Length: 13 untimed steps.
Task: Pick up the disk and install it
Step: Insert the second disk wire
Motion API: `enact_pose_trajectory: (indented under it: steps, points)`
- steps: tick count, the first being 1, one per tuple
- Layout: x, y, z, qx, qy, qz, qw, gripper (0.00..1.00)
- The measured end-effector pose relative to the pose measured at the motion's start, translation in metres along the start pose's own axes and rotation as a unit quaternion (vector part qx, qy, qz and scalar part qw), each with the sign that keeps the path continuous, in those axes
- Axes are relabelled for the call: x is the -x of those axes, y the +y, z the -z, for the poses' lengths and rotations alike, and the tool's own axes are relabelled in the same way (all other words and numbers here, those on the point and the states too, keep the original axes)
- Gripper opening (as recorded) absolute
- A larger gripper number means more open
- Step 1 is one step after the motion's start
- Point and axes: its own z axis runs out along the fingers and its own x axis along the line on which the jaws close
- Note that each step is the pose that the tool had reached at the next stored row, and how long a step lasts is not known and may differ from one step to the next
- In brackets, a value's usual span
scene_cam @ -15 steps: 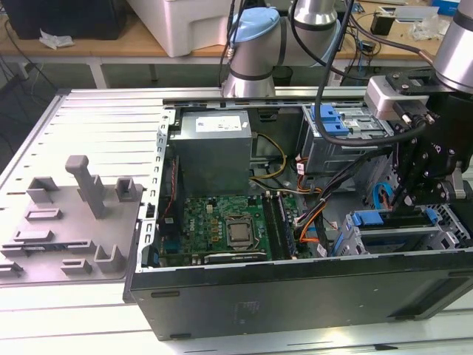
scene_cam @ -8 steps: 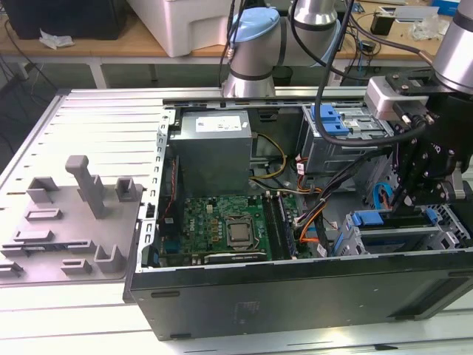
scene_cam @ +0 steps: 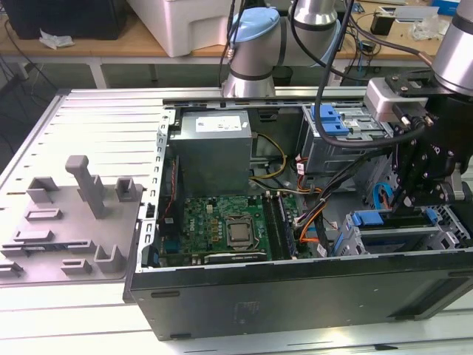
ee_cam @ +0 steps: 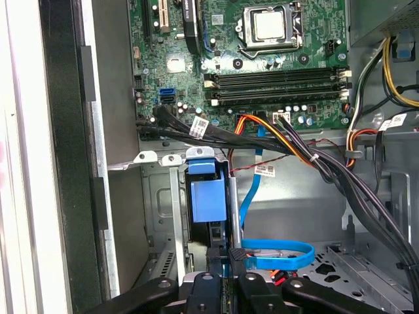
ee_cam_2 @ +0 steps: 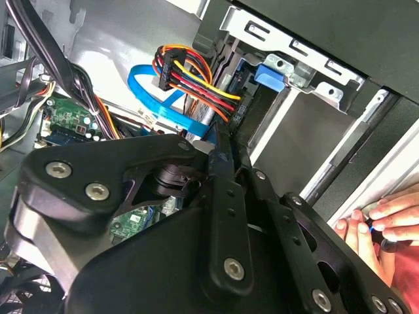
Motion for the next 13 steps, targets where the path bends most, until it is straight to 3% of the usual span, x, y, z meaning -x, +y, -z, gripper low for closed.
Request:
enact_pose_trajectory:
  steps: [13]
  points:
    - [-0.0015,-0.0001,-0.002,0.0,0.0001,0.0,1.0,0.16]
